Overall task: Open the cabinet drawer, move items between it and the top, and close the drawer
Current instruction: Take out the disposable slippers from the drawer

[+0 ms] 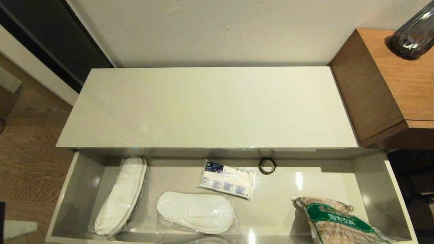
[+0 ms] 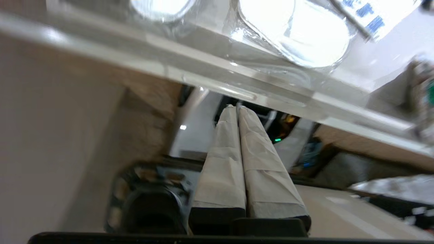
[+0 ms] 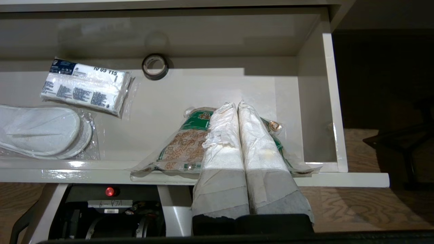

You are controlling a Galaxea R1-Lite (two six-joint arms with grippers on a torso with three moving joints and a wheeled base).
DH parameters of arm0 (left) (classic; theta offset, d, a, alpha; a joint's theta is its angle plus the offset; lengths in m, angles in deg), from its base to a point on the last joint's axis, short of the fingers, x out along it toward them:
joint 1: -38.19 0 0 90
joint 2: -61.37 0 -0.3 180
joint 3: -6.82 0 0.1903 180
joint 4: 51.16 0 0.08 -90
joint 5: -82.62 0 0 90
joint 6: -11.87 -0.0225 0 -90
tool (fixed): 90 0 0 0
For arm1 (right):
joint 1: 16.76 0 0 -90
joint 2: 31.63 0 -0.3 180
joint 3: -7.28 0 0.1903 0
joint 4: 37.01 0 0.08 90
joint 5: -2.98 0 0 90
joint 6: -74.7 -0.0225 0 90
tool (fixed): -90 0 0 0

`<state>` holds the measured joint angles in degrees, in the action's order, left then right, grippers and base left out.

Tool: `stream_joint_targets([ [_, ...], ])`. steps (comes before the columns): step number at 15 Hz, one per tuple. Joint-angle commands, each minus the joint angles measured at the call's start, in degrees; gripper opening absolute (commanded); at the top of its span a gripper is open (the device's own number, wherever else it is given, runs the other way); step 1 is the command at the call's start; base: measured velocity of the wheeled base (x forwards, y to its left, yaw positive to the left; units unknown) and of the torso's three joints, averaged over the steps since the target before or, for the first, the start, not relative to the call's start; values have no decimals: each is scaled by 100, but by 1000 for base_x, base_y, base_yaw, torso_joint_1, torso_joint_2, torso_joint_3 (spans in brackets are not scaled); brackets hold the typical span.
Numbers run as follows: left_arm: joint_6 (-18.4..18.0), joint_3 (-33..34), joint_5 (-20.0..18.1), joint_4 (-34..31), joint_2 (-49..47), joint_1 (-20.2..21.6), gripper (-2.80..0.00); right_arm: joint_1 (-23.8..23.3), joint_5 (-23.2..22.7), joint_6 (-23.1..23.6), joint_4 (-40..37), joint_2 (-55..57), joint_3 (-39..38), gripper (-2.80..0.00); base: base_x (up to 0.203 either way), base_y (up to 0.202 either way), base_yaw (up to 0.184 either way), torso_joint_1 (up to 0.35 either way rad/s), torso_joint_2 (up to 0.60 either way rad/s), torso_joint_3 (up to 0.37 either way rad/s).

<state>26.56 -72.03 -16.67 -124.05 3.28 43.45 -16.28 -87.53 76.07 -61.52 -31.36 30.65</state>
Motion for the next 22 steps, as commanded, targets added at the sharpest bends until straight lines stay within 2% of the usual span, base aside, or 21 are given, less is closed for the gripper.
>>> stream_joint_targets([
  [1,-290,61,11,99,-284,-39,-280,1,-2,-4,0,8,0,-280,0,0,0,0,0,0],
  [2,-488,218,40,216,-339,-35,-280,4,-2,3,0,8,0,-280,0,0,0,0,0,0],
  [3,-694,438,60,614,-440,-35,-280,4,-2,3,0,8,0,-280,0,0,0,0,0,0],
  [5,-844,1069,72,1790,-782,-32,-280,-5,-2,0,0,8,0,-280,0,0,0,0,0,0],
  [7,-927,1678,101,3039,-1513,-23,-280,4,-2,3,0,8,0,-280,0,0,0,0,0,0],
  [9,-1024,1723,134,3760,-2279,-18,-280,0,-2,0,0,8,0,-280,0,0,0,0,0,0],
  [10,-1117,1520,151,3903,-2598,-20,-280,4,-2,-1,0,8,0,-280,0,0,0,0,0,0],
  [12,-1375,802,313,3995,-3118,-144,-280,4,-2,3,0,8,0,-280,0,0,0,0,0,0],
  [13,-1488,464,581,3890,-3307,-266,-280,4,-2,3,0,8,0,-280,0,0,0,0,0,0],
  [15,-1887,-210,928,3188,-3482,-416,-280,4,-2,3,0,8,0,-280,0,0,0,0,0,0],
  [16,-2241,-379,1012,2748,-3547,-474,-280,4,-2,-5,0,8,0,-280,0,0,0,0,0,0],
  [20,-2698,138,1374,2642,-3640,-548,-280,-2,-2,-3,0,8,0,-280,0,0,0,0,0,0],
  [22,-2687,209,1451,2666,-3851,-718,-280,3,-2,3,0,8,0,-280,0,0,0,0,0,0],
])
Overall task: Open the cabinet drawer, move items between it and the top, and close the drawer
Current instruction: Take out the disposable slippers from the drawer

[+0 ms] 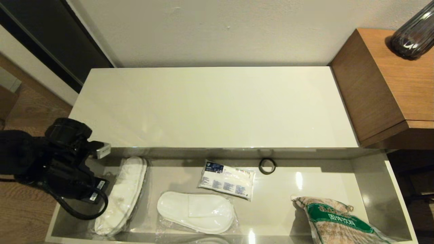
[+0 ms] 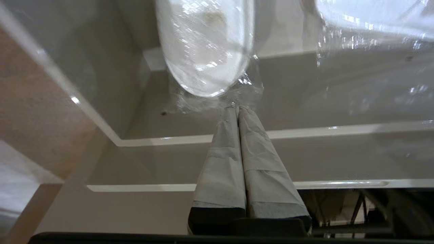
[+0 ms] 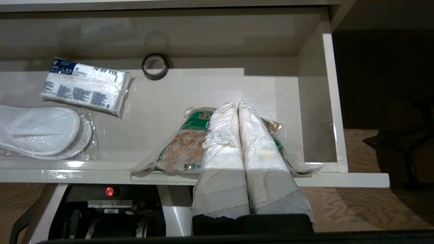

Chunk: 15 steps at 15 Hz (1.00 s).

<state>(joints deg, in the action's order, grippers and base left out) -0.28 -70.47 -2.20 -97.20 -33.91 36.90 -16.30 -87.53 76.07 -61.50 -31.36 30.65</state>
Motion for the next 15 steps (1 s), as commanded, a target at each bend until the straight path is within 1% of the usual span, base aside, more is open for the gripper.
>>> stream_joint_targets([
  [1,26,40,56,28,-279,-110,-280,-2,-2,-4,-2,8,0,-280,0,0,0,0,0,0],
  [2,38,41,85,199,-465,-161,-280,6,-2,3,-2,8,0,-280,0,0,0,0,0,0],
  [3,37,69,107,592,-694,-218,-280,1,-2,3,-2,8,0,-280,0,0,0,0,0,0],
  [6,12,287,324,2095,-1396,-336,-280,6,-2,2,-2,8,0,-280,0,0,0,0,0,0],
  [7,4,340,372,2456,-1583,-347,-280,6,-2,3,-2,8,0,-280,0,0,0,0,0,0],
  [8,-4,343,397,2657,-1717,-353,-280,0,-2,0,-2,8,0,-280,0,0,0,0,0,0],
  [9,5,315,410,2696,-1753,-355,-280,-1,-2,3,-2,8,0,-280,0,0,0,0,0,0],
  [10,25,374,421,2699,-1774,-355,0,5,-2,3,-2,8,0,-280,0,0,0,0,0,0],
  [13,16,578,623,2791,-1757,-346,0,6,-2,-2,-2,8,0,-280,0,0,0,0,0,0],
  [15,4,799,680,3135,-1793,-346,0,1,-2,3,-2,8,0,-280,0,0,0,0,0,0],
])
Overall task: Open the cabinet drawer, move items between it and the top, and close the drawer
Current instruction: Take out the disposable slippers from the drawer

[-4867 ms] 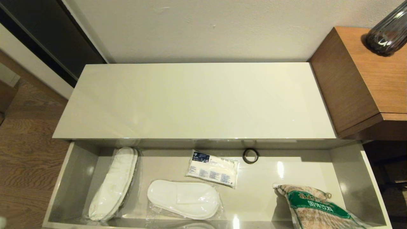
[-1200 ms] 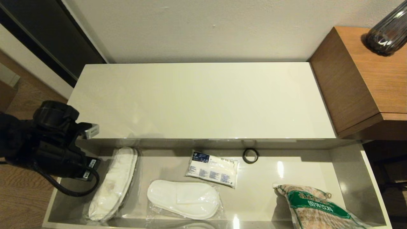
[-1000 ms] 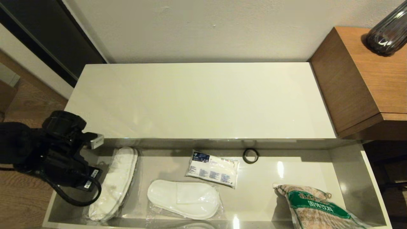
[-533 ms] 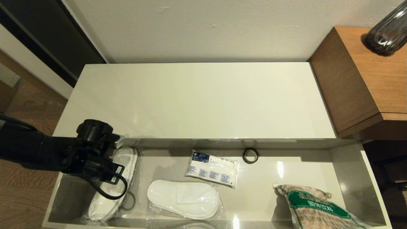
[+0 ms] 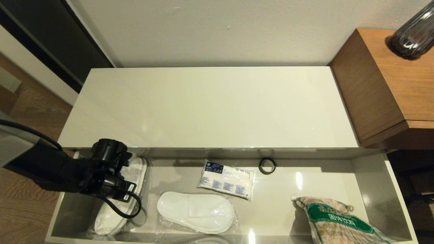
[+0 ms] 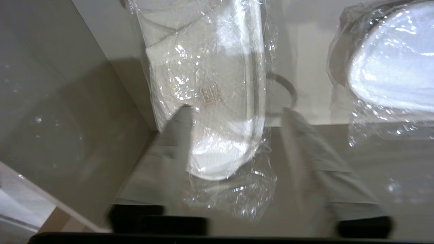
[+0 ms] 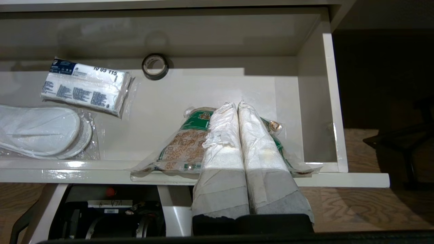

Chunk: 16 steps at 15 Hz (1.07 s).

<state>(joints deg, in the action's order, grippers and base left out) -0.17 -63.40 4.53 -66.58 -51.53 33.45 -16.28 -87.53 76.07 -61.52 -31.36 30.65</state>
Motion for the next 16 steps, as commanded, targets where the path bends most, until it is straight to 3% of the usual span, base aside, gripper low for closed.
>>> stream_joint_targets([
  [1,-9,276,55,257,-90,0,0,4,-2,-6,0,8,0,-280,0,0,0,0,0,0],
  [4,-15,790,270,1380,-604,0,0,4,-2,3,0,8,0,-280,0,0,0,0,0,0],
  [7,-52,634,470,2167,-1187,0,0,3,-2,3,0,8,0,-280,0,0,0,0,0,0],
  [11,-62,-65,561,2230,-1547,-15,0,4,-2,3,0,8,0,-280,0,0,0,0,0,0],
  [16,-142,-215,971,2291,-1702,-18,0,4,-2,2,0,8,0,-280,0,0,0,0,0,0],
])
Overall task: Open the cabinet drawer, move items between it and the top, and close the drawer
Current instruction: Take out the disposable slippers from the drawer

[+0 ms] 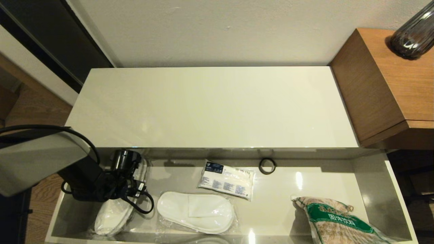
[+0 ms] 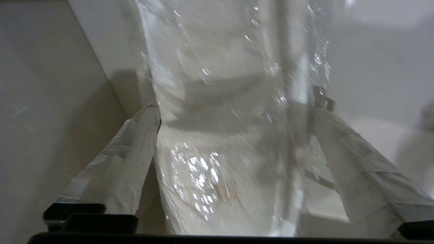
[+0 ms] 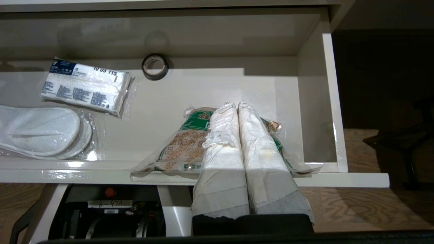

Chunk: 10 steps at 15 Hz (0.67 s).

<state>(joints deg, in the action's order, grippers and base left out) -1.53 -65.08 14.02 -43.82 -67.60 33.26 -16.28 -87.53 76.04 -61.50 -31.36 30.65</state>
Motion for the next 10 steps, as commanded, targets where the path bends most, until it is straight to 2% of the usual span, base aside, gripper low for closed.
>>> stream_joint_targets([
  [1,2,-109,232,144,-166,0,0,-3,-2,3,-2,8,0,-280,0,0,0,0,0,0],
  [4,-137,10,424,764,-433,0,0,4,-2,6,-2,8,0,-280,0,0,0,0,0,0],
  [10,-119,134,435,858,-466,0,0,4,-2,6,-2,8,0,-280,0,0,0,0,0,0],
])
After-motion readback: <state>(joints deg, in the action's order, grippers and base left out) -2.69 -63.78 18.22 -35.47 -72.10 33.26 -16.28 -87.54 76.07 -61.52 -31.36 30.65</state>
